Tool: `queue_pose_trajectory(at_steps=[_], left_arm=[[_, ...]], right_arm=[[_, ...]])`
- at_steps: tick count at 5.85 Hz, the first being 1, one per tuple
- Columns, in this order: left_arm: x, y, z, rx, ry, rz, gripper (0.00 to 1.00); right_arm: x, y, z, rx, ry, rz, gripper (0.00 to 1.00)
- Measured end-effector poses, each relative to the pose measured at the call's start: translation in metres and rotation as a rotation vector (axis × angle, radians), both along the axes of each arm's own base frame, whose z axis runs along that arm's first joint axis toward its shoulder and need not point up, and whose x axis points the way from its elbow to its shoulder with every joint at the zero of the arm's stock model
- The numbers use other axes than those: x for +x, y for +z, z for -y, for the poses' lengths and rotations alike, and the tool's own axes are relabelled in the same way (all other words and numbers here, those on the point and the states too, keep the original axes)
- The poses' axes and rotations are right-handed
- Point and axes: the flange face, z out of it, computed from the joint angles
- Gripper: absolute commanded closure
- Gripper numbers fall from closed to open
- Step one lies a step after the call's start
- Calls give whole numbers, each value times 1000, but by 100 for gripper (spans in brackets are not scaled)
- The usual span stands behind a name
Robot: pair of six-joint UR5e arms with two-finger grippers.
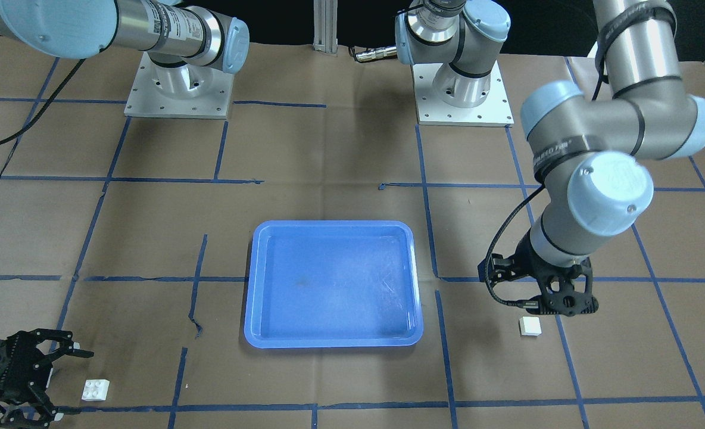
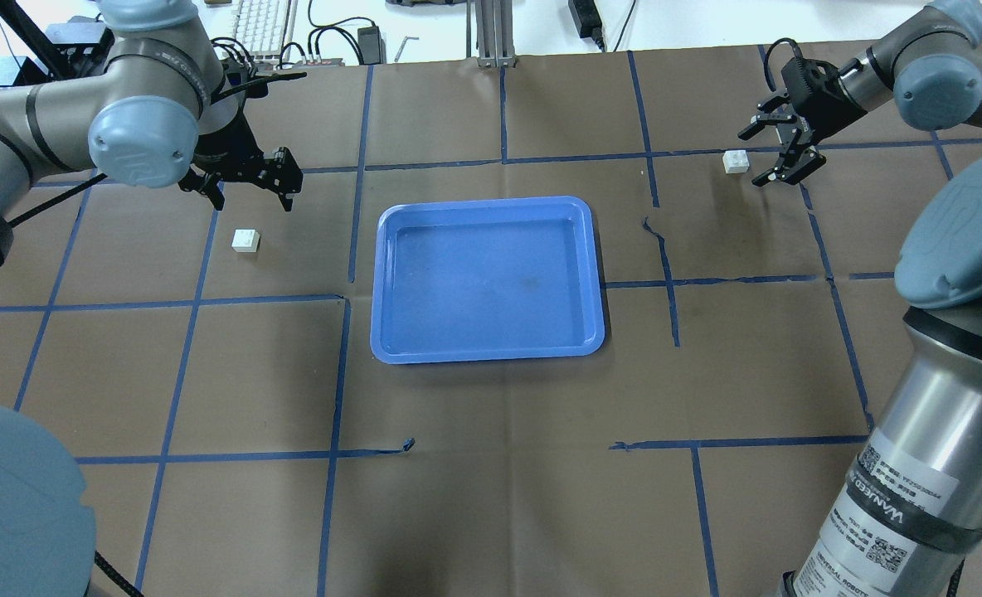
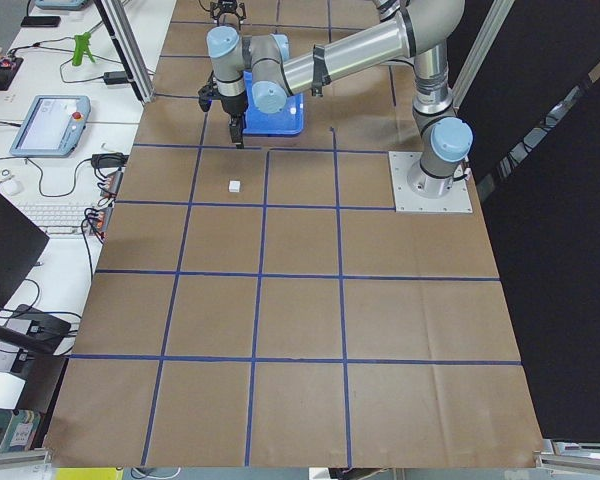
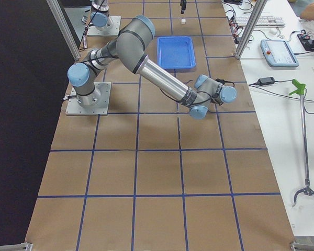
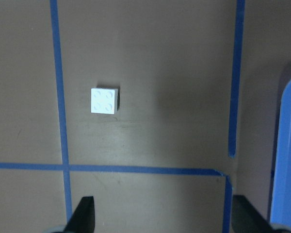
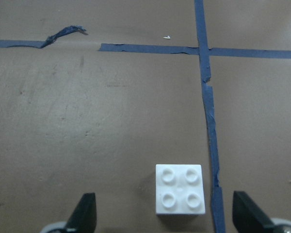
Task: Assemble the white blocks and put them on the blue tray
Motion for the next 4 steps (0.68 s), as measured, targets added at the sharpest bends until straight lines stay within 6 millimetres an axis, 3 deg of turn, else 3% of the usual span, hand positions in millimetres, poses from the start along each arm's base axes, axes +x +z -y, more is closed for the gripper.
queue_pose_trajectory(at_steps=[1, 2, 4], left_arm=[[5, -29, 12, -3, -61, -6, 4], [17, -47, 18, 10, -110, -10, 6], [60, -69, 20, 40, -167, -17, 6]], right_arm=[[0, -3, -1, 0, 7, 1, 12], [0, -3, -1, 1, 8, 1, 27], [0, -3, 0, 2, 6, 0, 41]])
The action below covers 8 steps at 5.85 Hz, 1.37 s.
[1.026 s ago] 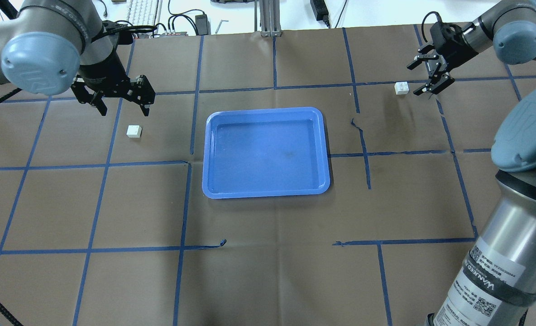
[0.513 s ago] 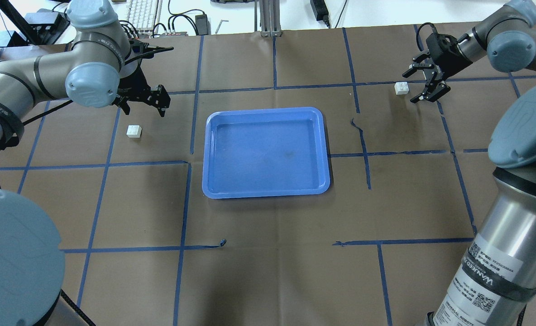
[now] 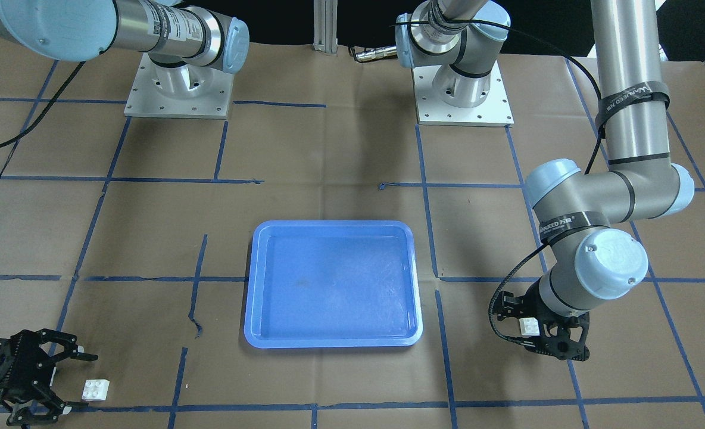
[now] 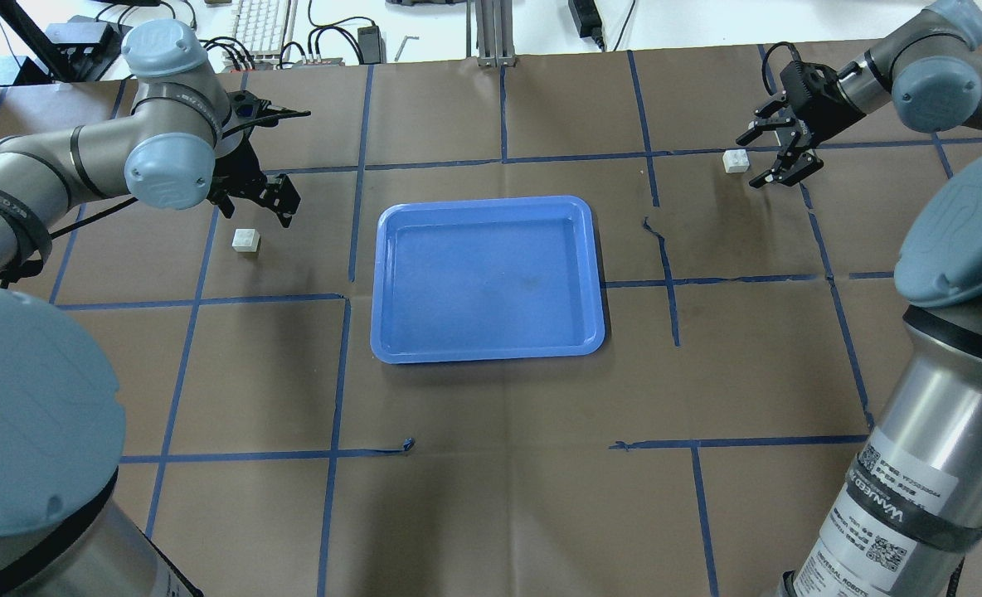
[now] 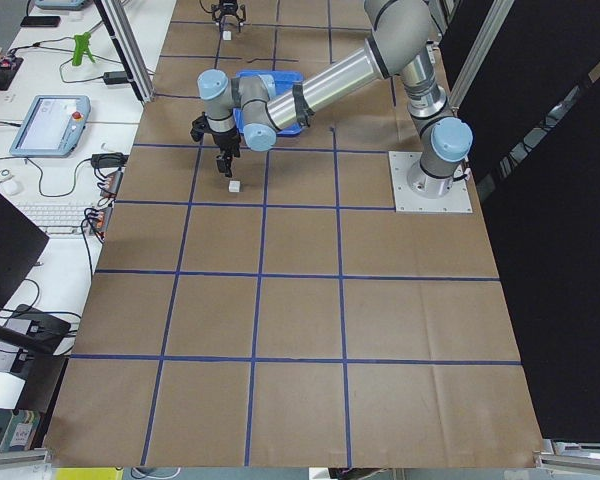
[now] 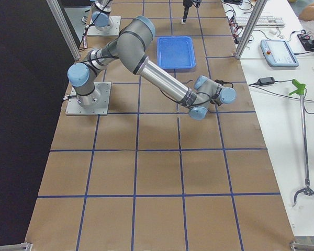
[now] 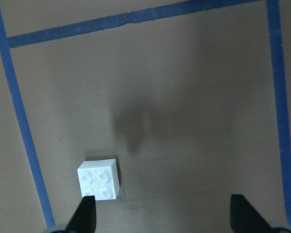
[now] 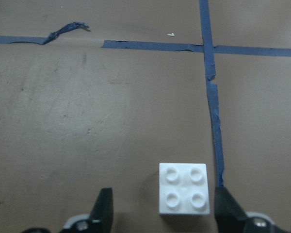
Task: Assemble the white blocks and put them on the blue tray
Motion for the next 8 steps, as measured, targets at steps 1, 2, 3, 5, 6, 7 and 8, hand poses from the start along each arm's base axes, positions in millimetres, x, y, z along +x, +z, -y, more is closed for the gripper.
queue_pose_trajectory(at_steps=[1, 2, 3, 5, 6, 7, 8], left_arm=[[19, -9, -1, -4, -6, -2, 6], [26, -20, -3, -10, -7, -2, 6], [27, -29, -5, -10, -7, -2, 20], [27, -35, -6, -5, -5, -5, 80], [27, -35, -6, -6, -4, -5, 96], [28, -33, -5, -10, -3, -3, 100], [28, -28, -6, -16, -2, -2, 100]], right_arm=[[0, 1, 1, -2, 0, -1, 51], [-1, 2, 1, -5, 1, -2, 67], [-1, 3, 2, -8, 2, -2, 73], [-1, 9, 3, -16, 2, -6, 75], [-1, 15, 3, -21, -3, -9, 76], [-1, 24, 4, -30, -5, -14, 77], [0, 41, 5, -45, -3, -20, 77]])
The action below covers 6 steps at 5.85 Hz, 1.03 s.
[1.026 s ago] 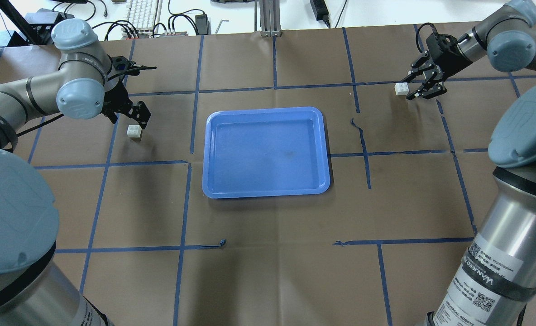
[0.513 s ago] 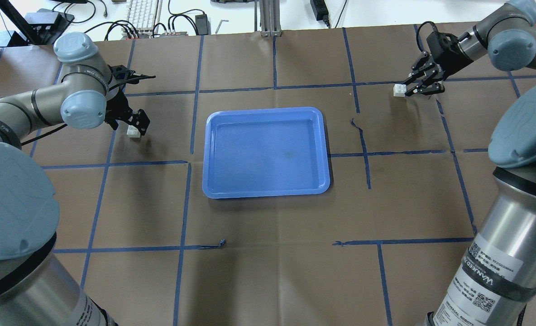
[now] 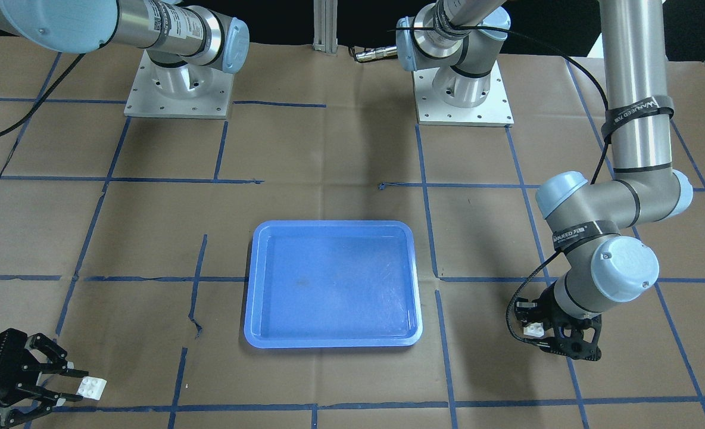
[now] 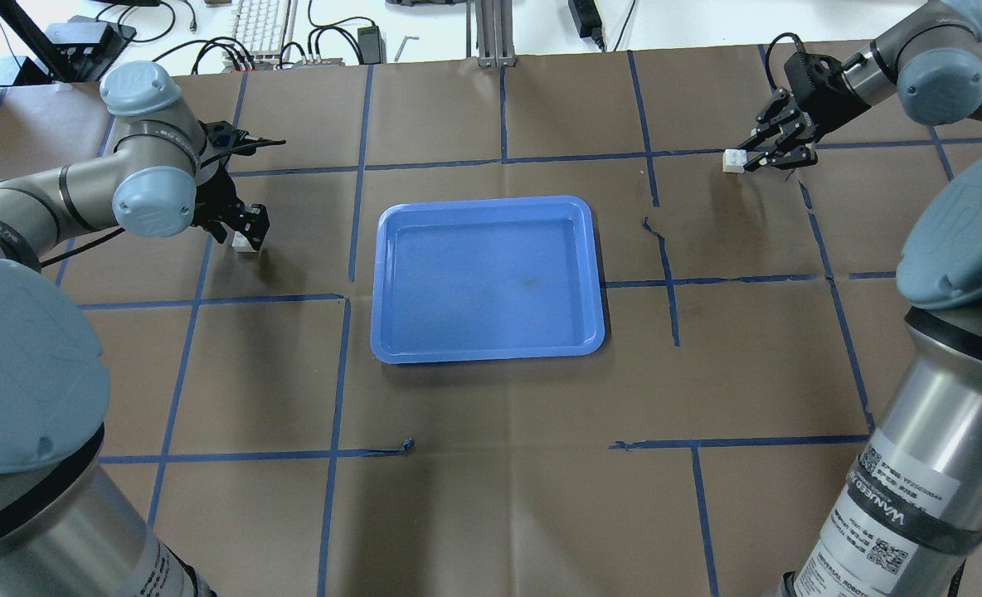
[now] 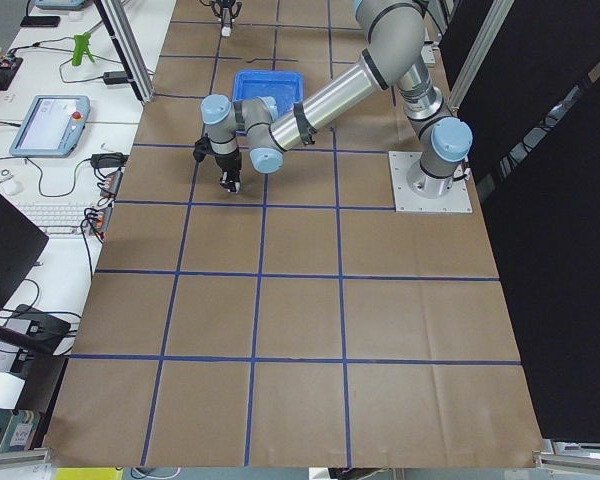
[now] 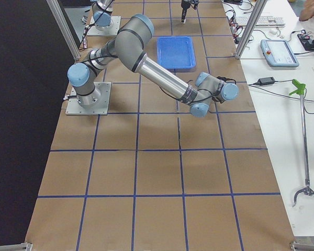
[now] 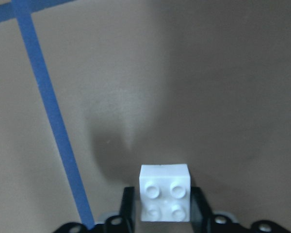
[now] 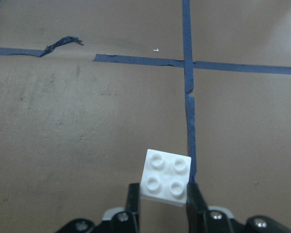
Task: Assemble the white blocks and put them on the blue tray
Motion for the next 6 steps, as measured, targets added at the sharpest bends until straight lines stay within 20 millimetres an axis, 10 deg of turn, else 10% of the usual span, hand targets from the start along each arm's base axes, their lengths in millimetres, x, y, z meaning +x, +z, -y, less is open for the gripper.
queue_pose_trajectory(at_steps=[3, 6], left_arm=[[-30, 49, -8, -39, -43, 13, 100], [-161, 89, -30, -72, -403, 17, 99]], right_arm=[[30, 76, -28, 49, 60, 23, 77], [64, 127, -86, 80, 208, 73, 77]])
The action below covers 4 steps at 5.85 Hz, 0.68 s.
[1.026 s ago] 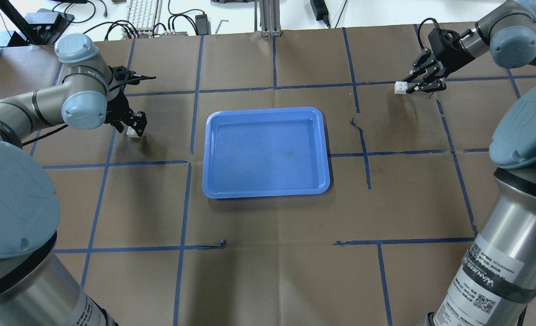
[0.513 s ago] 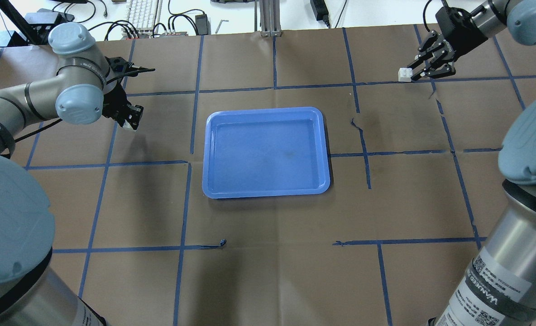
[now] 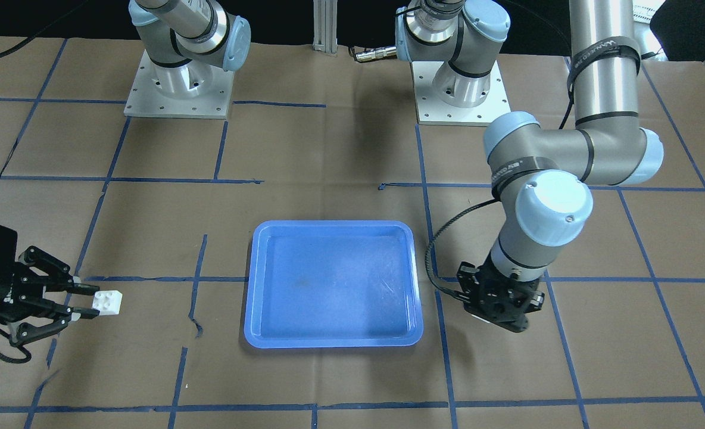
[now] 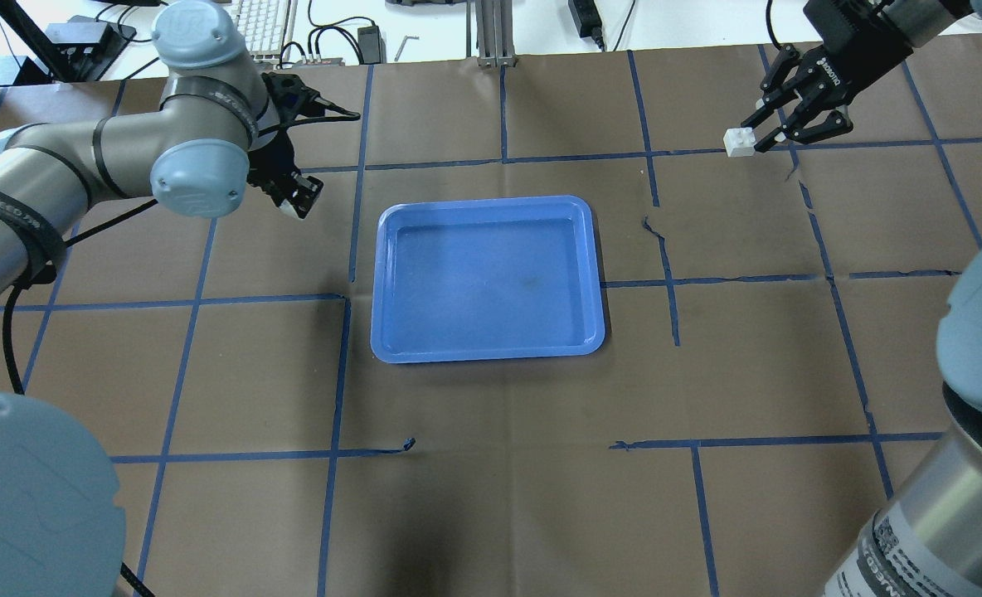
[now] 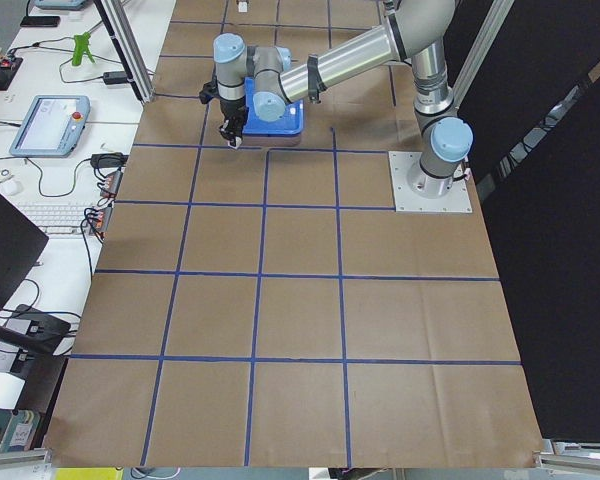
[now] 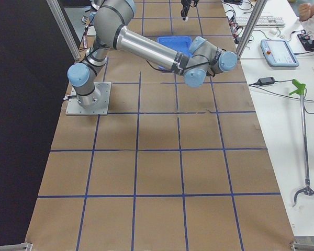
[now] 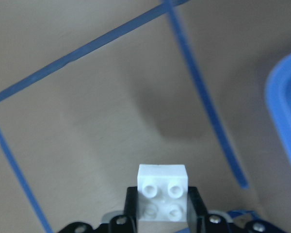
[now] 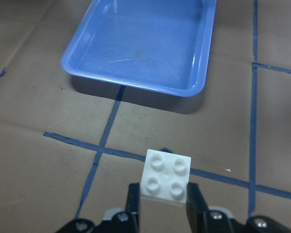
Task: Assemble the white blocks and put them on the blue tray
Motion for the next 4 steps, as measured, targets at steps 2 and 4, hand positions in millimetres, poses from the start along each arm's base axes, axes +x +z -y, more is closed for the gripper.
queue_pose_trajectory(at_steps=[2, 4], left_arm=[[-87, -7, -23, 23, -410, 19, 100], [-152, -25, -46, 55, -767, -6, 99]], right_arm=[[16, -6, -37, 26, -6, 21, 76], [19, -10, -43, 35, -19, 23, 76]])
